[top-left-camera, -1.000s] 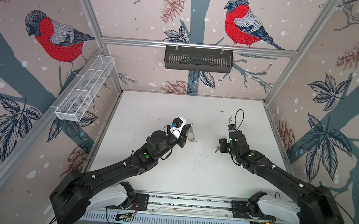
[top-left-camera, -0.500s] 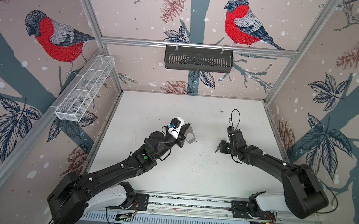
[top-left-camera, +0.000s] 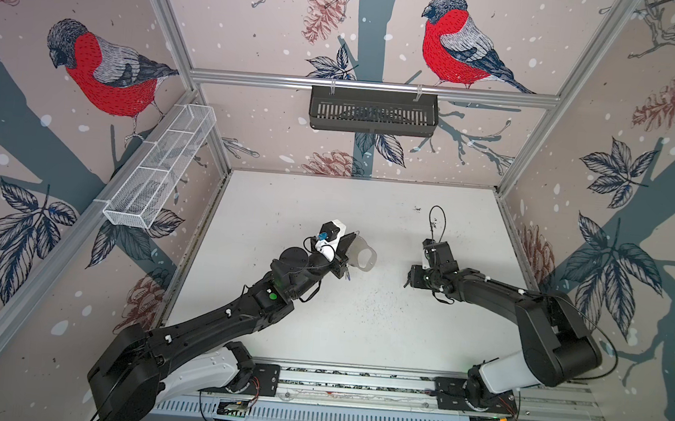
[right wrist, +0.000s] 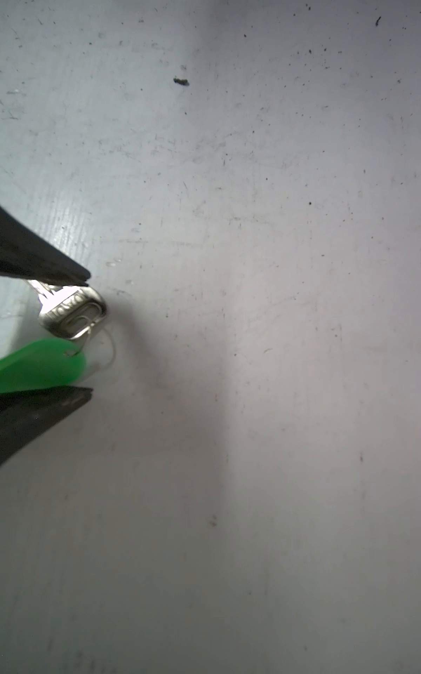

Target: Put the keys on the keyring

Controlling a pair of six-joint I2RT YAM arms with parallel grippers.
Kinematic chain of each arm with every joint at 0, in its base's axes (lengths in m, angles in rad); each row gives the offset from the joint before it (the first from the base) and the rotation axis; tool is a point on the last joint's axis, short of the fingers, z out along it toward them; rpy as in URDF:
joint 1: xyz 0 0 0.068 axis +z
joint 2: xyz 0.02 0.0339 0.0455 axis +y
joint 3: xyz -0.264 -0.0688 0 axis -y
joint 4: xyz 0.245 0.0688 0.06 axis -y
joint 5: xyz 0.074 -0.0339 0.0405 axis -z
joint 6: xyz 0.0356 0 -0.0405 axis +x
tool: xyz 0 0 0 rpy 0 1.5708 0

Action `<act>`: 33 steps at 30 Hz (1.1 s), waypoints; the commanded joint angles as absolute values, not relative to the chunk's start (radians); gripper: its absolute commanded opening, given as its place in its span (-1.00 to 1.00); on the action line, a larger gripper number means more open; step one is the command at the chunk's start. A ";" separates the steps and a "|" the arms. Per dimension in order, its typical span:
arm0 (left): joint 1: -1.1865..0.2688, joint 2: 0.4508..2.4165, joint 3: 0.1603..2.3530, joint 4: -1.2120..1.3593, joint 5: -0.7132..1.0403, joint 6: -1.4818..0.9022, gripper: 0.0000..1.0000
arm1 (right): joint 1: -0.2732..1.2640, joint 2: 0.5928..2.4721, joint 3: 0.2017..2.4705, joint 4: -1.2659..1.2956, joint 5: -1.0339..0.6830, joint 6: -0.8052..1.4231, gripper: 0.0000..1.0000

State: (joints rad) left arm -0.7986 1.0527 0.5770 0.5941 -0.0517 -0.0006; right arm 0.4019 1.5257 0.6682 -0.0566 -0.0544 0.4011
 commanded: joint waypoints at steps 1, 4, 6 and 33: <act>-0.800 1.046 0.583 0.624 -0.043 -0.005 -1.00 | 0.401 1.532 0.669 -0.085 -0.130 0.428 -0.07; -0.800 1.043 0.583 0.623 -0.042 -0.005 -1.00 | 0.409 1.518 0.657 -0.088 -0.162 0.436 -0.12; -0.801 1.039 0.581 0.626 -0.040 -0.006 -1.00 | 0.419 1.502 0.651 -0.086 -0.190 0.442 -0.15; -0.801 1.038 0.592 0.611 -0.040 -0.008 -1.00 | 0.546 1.630 0.816 -0.171 0.078 0.437 -0.56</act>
State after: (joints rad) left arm -0.7986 1.0386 0.5819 0.5907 -0.0444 -0.0032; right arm 0.5293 1.6142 0.8001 -0.1410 0.0048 0.4416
